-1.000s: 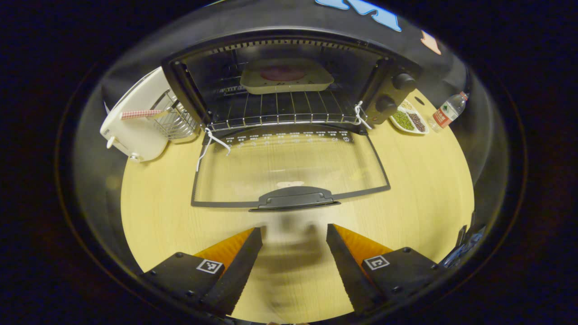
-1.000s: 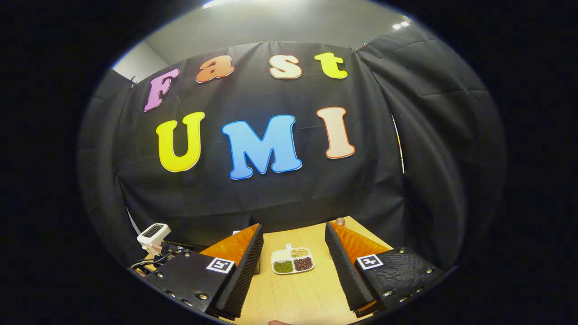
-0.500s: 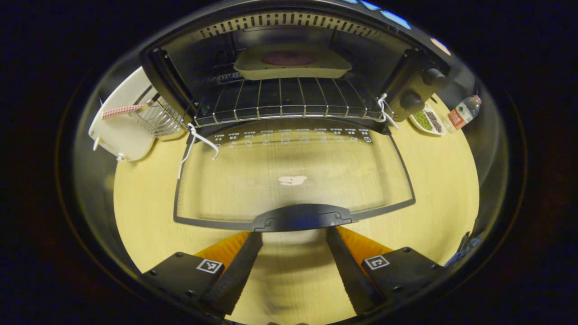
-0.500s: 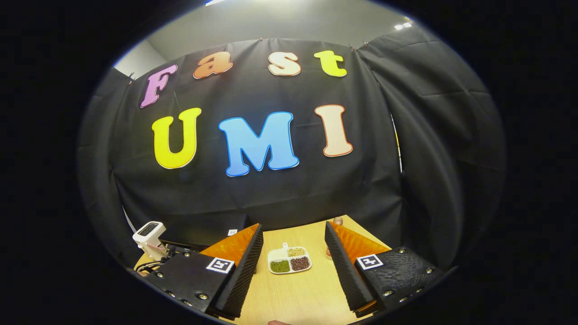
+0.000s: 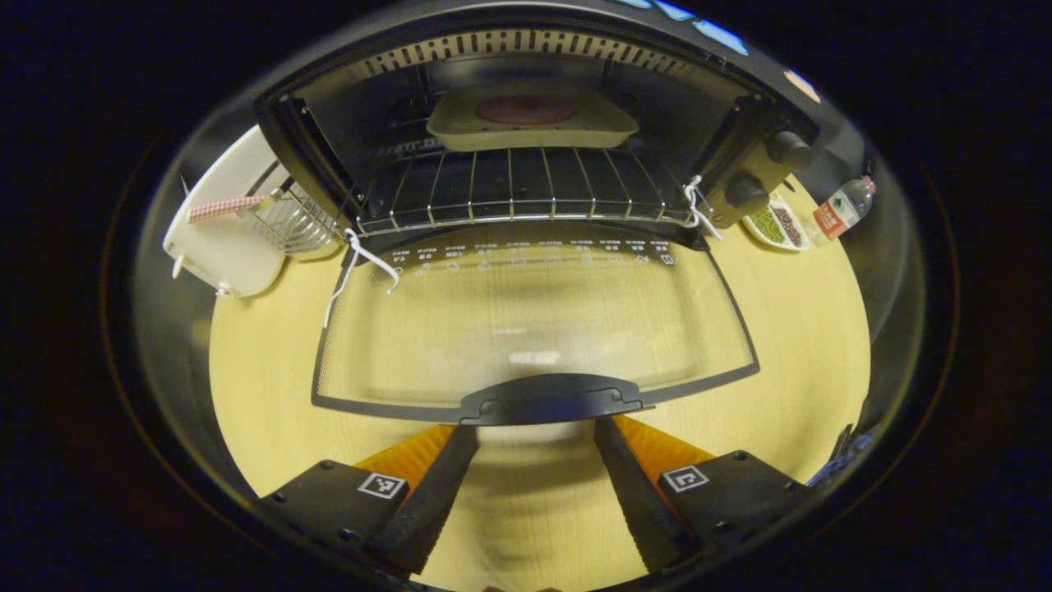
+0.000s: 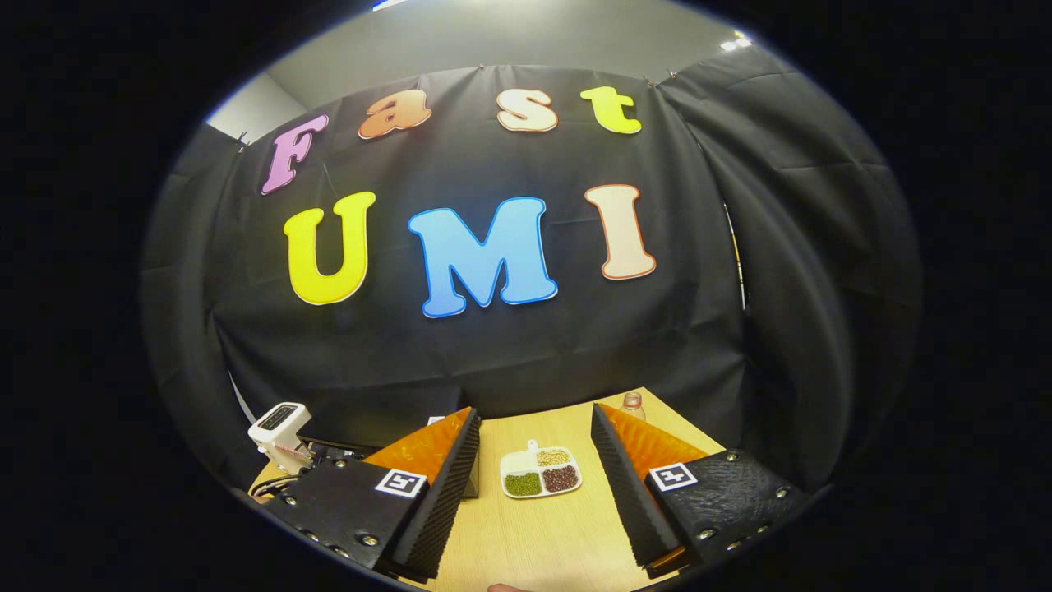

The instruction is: Open the electric oven with the left hand, put the food in, and close the electric oven.

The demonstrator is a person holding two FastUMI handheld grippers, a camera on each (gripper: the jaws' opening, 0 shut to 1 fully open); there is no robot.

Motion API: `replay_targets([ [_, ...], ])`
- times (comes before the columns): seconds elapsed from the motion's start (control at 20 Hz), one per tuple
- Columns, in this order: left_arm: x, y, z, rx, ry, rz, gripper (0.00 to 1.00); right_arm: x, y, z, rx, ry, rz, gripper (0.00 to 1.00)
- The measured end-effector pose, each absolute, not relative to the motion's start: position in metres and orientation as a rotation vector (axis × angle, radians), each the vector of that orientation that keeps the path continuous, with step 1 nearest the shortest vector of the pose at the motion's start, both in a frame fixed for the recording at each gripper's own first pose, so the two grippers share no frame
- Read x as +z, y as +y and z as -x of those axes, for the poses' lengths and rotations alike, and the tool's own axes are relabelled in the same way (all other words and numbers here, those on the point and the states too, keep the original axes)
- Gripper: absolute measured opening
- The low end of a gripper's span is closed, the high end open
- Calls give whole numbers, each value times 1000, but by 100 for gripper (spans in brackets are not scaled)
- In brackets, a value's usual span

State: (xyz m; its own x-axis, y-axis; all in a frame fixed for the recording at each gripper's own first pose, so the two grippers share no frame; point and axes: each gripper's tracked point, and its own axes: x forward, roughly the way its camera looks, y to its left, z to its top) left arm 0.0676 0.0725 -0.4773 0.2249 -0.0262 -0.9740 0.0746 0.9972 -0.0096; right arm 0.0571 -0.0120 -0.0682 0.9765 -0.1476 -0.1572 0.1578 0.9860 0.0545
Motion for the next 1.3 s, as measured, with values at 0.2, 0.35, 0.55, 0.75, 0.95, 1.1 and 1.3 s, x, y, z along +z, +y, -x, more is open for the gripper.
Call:
replay_targets([
  [0.2,-460,72,-66,-74,1301,-34,100,-68,-4,-57,-133,148,-73,83],
  [0.35,-449,71,-67,-73,1280,-25,100,-71,-2,-55,-126,150,-77,84],
  [0.55,-437,71,-70,-74,1251,-19,100,-70,0,-57,-119,154,-89,84],
  [0.75,-422,69,-82,-80,1212,-10,98,-66,2,-61,-110,146,-86,83],
  [0.95,-410,67,-105,-72,1162,-10,98,-65,0,-64,-107,145,-81,83],
  [1.1,-402,70,-127,-55,1120,-35,100,-65,-4,-64,-113,147,-72,83],
  [1.3,-379,70,-149,-36,1031,-8,100,-61,-10,-66,-111,144,-51,83],
])
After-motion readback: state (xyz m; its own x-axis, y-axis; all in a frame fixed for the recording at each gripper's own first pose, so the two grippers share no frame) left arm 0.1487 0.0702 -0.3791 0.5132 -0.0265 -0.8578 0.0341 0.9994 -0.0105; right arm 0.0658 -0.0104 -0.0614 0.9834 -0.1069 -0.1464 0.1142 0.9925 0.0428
